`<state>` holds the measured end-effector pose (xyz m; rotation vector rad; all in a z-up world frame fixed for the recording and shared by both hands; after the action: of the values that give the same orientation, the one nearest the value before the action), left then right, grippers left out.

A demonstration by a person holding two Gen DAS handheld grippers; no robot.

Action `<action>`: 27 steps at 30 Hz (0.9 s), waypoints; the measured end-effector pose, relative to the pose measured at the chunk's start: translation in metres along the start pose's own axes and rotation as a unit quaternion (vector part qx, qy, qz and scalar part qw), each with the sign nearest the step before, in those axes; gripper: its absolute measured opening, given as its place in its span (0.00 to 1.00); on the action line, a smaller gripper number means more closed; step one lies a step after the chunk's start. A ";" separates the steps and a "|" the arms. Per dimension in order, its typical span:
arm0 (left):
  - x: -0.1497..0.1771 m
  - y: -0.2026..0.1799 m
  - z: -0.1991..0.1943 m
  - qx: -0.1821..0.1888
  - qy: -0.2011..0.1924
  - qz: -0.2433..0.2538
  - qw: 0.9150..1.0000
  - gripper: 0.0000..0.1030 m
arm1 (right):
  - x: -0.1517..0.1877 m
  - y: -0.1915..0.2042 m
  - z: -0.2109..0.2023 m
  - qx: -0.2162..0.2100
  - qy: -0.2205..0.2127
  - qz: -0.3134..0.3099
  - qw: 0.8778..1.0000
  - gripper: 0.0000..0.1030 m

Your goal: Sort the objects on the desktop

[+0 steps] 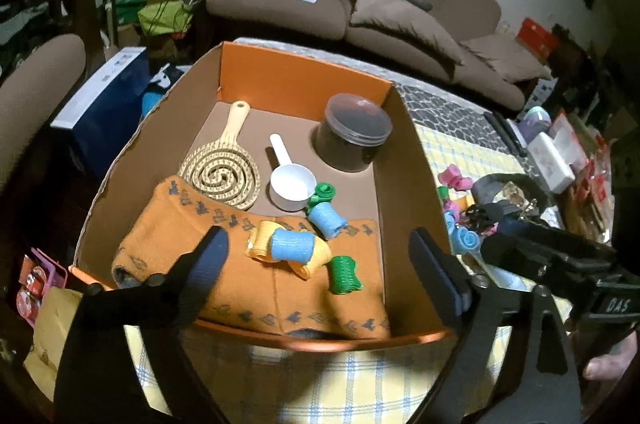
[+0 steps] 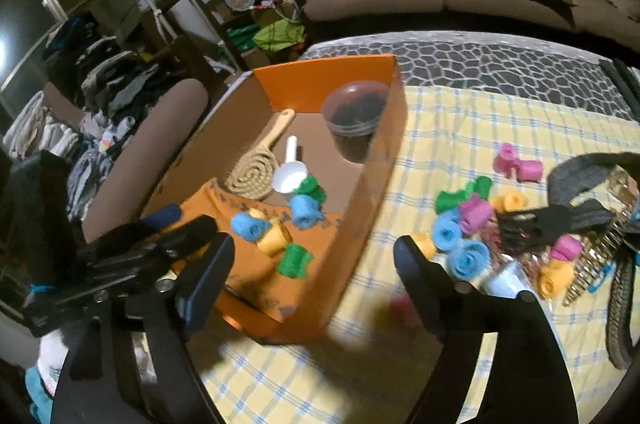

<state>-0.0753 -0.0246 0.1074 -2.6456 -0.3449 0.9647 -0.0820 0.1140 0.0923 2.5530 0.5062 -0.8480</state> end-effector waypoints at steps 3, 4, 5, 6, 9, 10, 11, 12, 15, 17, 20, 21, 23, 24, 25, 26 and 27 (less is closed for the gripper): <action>0.004 -0.004 -0.007 0.000 -0.012 0.003 1.000 1.00 | 0.010 -0.004 -0.006 0.017 0.003 -0.004 1.000 0.95; 0.007 -0.003 -0.010 0.001 -0.014 0.001 1.000 1.00 | 0.013 -0.005 -0.009 0.020 0.002 -0.004 1.000 0.96; 0.009 -0.002 -0.012 0.003 -0.015 -0.002 1.000 1.00 | 0.016 -0.005 -0.011 0.024 0.001 -0.004 1.000 1.00; 0.012 0.000 -0.015 0.008 -0.015 -0.006 1.000 1.00 | 0.018 -0.006 -0.013 0.028 0.000 -0.004 1.000 0.99; 0.021 0.006 -0.022 0.010 -0.021 -0.012 1.000 1.00 | 0.024 -0.009 -0.022 0.053 -0.005 -0.007 0.999 0.99; 0.025 0.008 -0.026 0.006 -0.025 -0.010 1.000 1.00 | 0.026 -0.009 -0.026 0.062 -0.010 -0.009 0.998 0.99; 0.028 0.010 -0.028 0.003 -0.027 -0.009 1.000 1.00 | 0.029 -0.011 -0.029 0.071 -0.013 -0.010 0.997 0.99; 0.032 0.011 -0.030 0.001 -0.029 -0.008 1.000 1.00 | 0.031 -0.012 -0.032 0.079 -0.014 -0.008 0.997 0.99; 0.044 0.014 -0.037 0.002 -0.031 -0.007 0.999 1.00 | 0.042 -0.018 -0.042 0.106 -0.023 -0.003 0.994 0.99; 0.053 0.014 -0.040 -0.001 -0.035 -0.001 0.999 1.00 | 0.049 -0.020 -0.047 0.127 -0.025 -0.003 0.992 0.99; 0.066 0.010 -0.042 -0.006 -0.036 0.014 0.999 1.00 | 0.064 -0.025 -0.055 0.149 -0.028 0.007 0.988 0.99; 0.072 0.007 -0.042 -0.009 -0.036 0.023 0.999 1.00 | 0.071 -0.026 -0.057 0.158 -0.029 0.014 0.987 0.99; 0.079 0.002 -0.041 -0.015 -0.039 0.034 0.999 1.00 | 0.083 -0.031 -0.060 0.171 -0.027 0.025 0.985 0.99; 0.084 -0.002 -0.041 -0.016 -0.041 0.039 0.998 1.00 | 0.088 -0.032 -0.061 0.178 -0.026 0.029 0.983 0.99; 0.089 -0.005 -0.039 -0.017 -0.042 0.043 0.998 1.00 | 0.094 -0.033 -0.063 0.187 -0.026 0.032 0.982 0.99; 0.092 -0.006 -0.037 -0.017 -0.041 0.045 0.998 1.00 | 0.100 -0.035 -0.065 0.197 -0.026 0.036 0.979 0.99; 0.097 -0.007 -0.034 -0.021 -0.041 0.047 0.998 1.00 | 0.106 -0.035 -0.066 0.205 -0.027 0.039 0.978 0.99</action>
<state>0.0185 0.0068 0.0788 -2.6867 -0.2647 1.1081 0.0130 0.1977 0.0657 2.8849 0.2292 -1.0840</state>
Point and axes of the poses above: each gripper's, at about its wrist camera, not at the fingertips, and z roughly the way its jaws point, y to its left, x to its underside, the point moved 1 cm from there along z, roughly the way its jaws point, and after that the axes turned 9 degrees about -z, right-handed, at the moved point
